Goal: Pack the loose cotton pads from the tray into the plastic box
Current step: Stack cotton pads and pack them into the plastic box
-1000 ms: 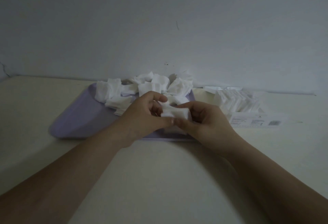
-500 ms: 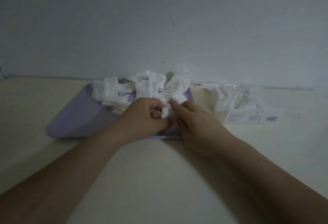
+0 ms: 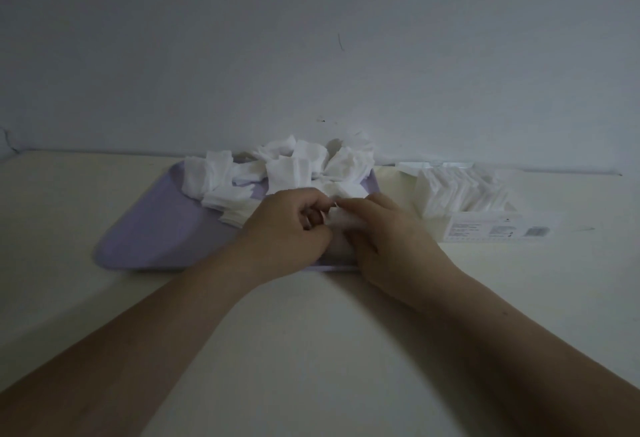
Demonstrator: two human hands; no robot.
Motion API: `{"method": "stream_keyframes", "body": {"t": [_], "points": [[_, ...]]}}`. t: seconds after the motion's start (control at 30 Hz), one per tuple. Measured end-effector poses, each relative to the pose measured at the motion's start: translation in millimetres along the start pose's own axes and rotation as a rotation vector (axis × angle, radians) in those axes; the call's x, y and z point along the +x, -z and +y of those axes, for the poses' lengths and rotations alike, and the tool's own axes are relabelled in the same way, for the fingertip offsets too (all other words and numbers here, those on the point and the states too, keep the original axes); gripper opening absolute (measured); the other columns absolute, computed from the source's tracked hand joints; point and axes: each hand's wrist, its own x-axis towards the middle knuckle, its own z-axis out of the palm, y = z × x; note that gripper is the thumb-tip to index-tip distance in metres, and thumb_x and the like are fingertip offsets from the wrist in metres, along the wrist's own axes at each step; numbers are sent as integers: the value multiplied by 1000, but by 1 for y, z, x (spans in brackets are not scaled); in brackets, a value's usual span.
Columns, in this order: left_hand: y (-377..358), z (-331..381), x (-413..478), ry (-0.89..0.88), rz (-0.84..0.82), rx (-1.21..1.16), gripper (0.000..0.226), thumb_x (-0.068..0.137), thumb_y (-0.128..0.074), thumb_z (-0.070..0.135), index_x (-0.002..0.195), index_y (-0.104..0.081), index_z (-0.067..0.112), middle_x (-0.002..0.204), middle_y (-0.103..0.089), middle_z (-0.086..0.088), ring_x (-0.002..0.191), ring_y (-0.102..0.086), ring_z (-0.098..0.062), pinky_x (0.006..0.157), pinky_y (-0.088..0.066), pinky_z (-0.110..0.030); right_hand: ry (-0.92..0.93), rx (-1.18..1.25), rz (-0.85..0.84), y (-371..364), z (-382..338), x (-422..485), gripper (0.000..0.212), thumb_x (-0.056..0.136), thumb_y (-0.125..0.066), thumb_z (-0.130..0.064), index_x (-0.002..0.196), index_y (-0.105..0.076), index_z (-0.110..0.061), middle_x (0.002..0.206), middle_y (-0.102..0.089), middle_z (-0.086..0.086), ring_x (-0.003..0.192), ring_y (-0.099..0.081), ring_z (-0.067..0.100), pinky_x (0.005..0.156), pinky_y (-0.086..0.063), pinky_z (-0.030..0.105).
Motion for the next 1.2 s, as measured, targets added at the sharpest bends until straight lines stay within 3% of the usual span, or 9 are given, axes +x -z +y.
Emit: {"method": "stream_keyframes", "body": {"t": [0.07,0.17,0.4,0.53,0.67,0.87,0.93,1.07,1.2], "points": [[6,-4,1,-74,80,185,45,69,-53,20,110,-72,22,101,-64,8,91,-63,-11,85,-54,-31,-82,39,136,1,7,3,39,91,-61,-15,129,-65,-21,114,-63,1,101,-63,25,84,-46,28],[10,-7,-1,-123,-44,268,59,70,-48,15,124,-70,17,122,-67,3,114,-63,-25,99,-52,-45,-230,85,242,5,14,6,46,93,-61,-18,139,-58,-23,135,-63,-3,122,-58,18,92,-36,16],[8,-1,-3,-27,46,221,29,83,-53,43,71,-67,21,84,-65,8,80,-64,-13,77,-54,-42,-305,213,351,6,14,6,49,95,-54,-9,143,-53,-21,134,-60,-6,126,-53,13,93,-30,10],[3,-4,-1,81,37,160,22,87,-74,46,101,-69,31,94,-66,15,88,-65,-5,85,-54,-32,-342,251,259,1,13,4,49,95,-56,-13,143,-53,-22,135,-61,-4,110,-58,8,88,-32,9],[0,-3,0,78,-61,169,51,84,-79,41,132,-60,34,113,-64,18,102,-63,-5,95,-52,-32,-356,272,252,0,10,5,49,94,-57,-12,142,-54,-22,126,-61,-8,85,-54,-10,77,-35,-1],[6,-5,3,164,-69,-67,39,77,-84,13,108,-68,29,92,-73,13,69,-66,2,66,-52,-17,-417,329,333,4,12,6,53,95,-55,-11,146,-49,-22,128,-61,-4,111,-61,16,93,-44,25],[8,-3,2,207,-68,-126,31,76,-84,11,98,-69,26,81,-73,5,61,-63,-4,57,-49,-20,-416,330,317,4,11,6,52,94,-56,-10,144,-51,-22,127,-60,-7,109,-60,13,91,-42,18],[9,-3,2,226,-14,-210,24,77,-86,16,95,-70,21,85,-75,-9,69,-62,-13,64,-47,-27,-389,340,316,4,9,5,47,90,-60,-7,133,-59,-27,107,-62,-19,85,-60,-6,71,-37,-3],[16,-6,2,174,-91,-454,25,81,-84,6,104,-74,10,101,-76,-18,91,-71,-21,88,-56,-35,-410,438,315,7,12,5,42,83,-75,-12,120,-63,-30,89,-72,-14,77,-67,-2,71,-51,14]]}}
